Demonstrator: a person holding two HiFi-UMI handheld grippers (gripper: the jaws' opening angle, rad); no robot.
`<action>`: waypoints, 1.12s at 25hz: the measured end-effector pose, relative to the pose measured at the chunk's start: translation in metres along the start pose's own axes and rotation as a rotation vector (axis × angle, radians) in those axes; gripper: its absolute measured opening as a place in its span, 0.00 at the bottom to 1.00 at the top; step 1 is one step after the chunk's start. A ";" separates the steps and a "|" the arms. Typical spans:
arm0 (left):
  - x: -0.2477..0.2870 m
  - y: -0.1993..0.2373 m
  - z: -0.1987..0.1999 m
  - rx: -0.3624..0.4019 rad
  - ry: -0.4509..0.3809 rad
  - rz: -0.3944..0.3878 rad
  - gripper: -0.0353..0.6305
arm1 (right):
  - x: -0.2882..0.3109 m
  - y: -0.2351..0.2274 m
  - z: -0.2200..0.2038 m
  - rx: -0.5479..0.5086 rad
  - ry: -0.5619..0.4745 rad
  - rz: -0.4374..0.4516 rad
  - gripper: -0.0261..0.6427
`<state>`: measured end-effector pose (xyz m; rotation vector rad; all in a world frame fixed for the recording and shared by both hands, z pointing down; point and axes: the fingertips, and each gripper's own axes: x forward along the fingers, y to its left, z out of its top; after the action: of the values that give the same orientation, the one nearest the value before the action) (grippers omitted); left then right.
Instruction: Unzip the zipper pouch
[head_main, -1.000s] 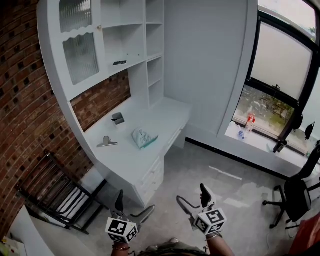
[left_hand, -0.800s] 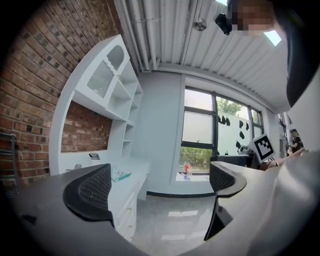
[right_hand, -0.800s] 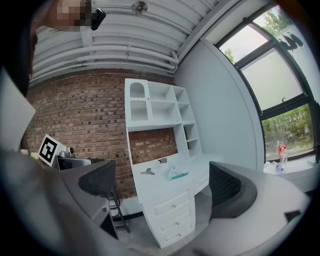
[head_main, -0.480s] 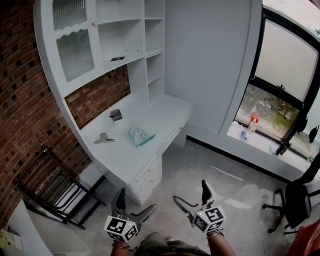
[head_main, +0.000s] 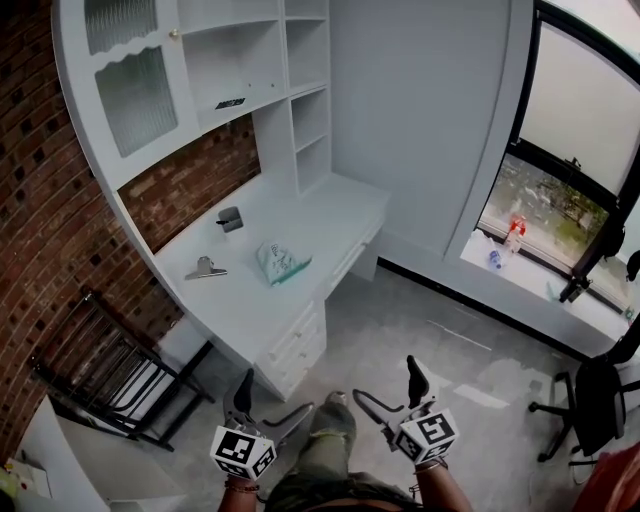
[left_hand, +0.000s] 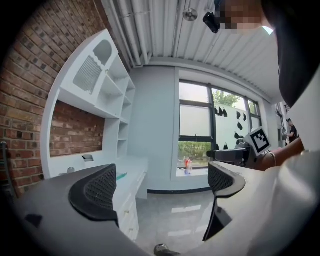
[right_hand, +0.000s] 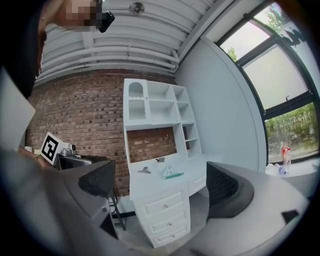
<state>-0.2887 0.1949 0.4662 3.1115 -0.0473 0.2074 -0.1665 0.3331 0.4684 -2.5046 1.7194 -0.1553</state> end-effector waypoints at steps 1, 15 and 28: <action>0.007 0.004 0.001 0.007 -0.001 0.001 0.91 | 0.005 -0.005 0.001 0.013 -0.006 -0.002 0.88; 0.151 0.095 0.005 0.006 0.019 0.023 0.91 | 0.148 -0.085 0.002 -0.015 0.041 0.067 0.83; 0.260 0.215 0.009 -0.009 0.095 0.083 0.90 | 0.330 -0.149 0.005 -0.029 0.146 0.141 0.83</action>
<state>-0.0365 -0.0281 0.4962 3.0881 -0.1750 0.3551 0.0894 0.0782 0.4934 -2.4350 1.9595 -0.3111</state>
